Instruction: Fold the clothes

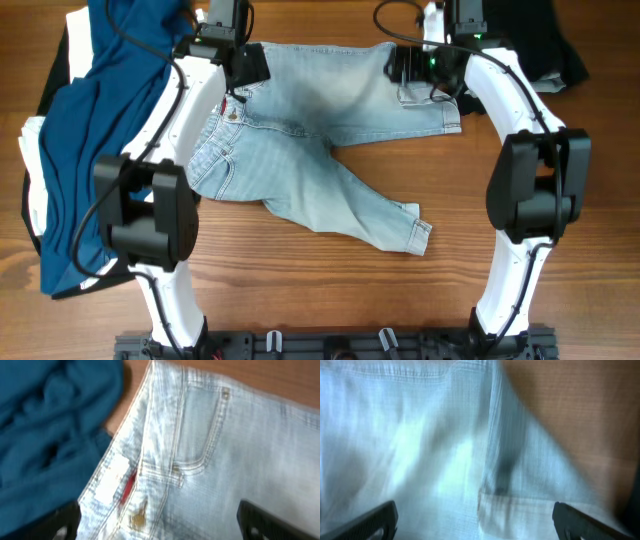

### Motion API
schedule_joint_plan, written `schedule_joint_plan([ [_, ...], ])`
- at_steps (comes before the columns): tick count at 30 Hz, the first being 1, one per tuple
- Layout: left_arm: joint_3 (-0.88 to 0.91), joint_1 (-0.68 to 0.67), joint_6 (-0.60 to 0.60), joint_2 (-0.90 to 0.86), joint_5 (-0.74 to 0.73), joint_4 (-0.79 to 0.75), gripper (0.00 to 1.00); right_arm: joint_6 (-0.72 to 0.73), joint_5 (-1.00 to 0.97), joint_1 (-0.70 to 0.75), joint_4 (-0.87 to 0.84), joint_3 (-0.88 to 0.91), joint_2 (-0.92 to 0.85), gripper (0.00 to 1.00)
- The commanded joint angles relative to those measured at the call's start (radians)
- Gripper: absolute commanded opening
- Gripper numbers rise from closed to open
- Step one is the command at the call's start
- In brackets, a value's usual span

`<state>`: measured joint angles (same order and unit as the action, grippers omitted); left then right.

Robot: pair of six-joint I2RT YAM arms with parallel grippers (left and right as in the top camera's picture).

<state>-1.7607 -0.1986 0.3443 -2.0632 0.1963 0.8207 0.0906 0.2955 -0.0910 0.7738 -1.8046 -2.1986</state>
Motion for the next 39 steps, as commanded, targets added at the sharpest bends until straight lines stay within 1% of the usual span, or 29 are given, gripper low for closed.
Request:
schedule_joint_plan([
  [1,-0.005,0.007,-0.031,0.032,-0.100,0.089,1.00,0.078,0.066,-0.014,0.127,0.000,0.050,1.00],
  [5,0.034,0.007,-0.057,0.019,-0.133,0.087,1.00,0.077,0.102,-0.026,0.185,0.006,0.055,0.97],
  [9,0.082,0.007,-0.057,0.019,-0.137,0.069,1.00,0.070,0.053,-0.071,0.191,0.051,0.054,0.80],
  [10,0.087,0.007,-0.056,0.019,-0.140,0.062,1.00,0.075,0.030,-0.085,0.161,0.079,0.054,0.74],
  [12,0.087,0.007,-0.056,0.019,-0.140,0.058,1.00,0.100,-0.008,-0.100,0.103,0.119,0.053,0.69],
  [15,0.087,0.007,-0.056,0.019,-0.140,0.054,1.00,0.146,-0.071,-0.109,-0.026,0.188,0.048,0.66],
  [16,0.087,0.007,-0.052,0.019,-0.141,0.052,1.00,0.176,-0.122,-0.109,-0.093,0.226,0.048,0.65],
  [17,0.087,0.007,-0.052,0.019,-0.141,0.051,1.00,0.179,-0.150,-0.108,-0.125,0.245,0.048,0.64],
  [21,0.087,0.007,-0.049,0.019,-0.144,0.043,1.00,0.201,-0.291,-0.106,-0.211,0.264,0.046,0.64],
  [23,0.087,0.006,-0.049,0.019,-0.148,0.034,1.00,0.200,-0.352,-0.104,-0.294,0.265,0.046,0.64],
  [26,0.087,0.006,-0.049,0.019,-0.148,0.028,1.00,0.200,-0.421,-0.097,-0.422,0.265,0.045,0.57],
  [30,0.087,0.006,-0.049,0.019,-0.148,0.027,1.00,0.200,-0.509,-0.070,-0.578,0.265,0.045,0.53],
  [33,0.087,0.006,-0.049,0.019,-0.147,0.027,1.00,0.200,-0.509,-0.031,-0.624,0.265,0.045,0.52],
  [35,0.087,0.006,-0.049,0.019,-0.147,0.027,1.00,0.200,-0.502,0.002,-0.592,0.265,0.045,0.53],
  [36,0.087,0.006,-0.049,0.019,-0.147,0.027,1.00,0.196,-0.489,0.012,-0.574,0.265,0.045,0.55],
  [37,0.087,0.006,-0.050,0.019,-0.147,0.025,1.00,0.190,-0.470,0.020,-0.552,0.264,0.047,0.58],
  [39,0.086,0.010,-0.054,0.019,-0.147,0.024,1.00,0.167,-0.397,0.034,-0.496,0.258,0.066,0.71],
])
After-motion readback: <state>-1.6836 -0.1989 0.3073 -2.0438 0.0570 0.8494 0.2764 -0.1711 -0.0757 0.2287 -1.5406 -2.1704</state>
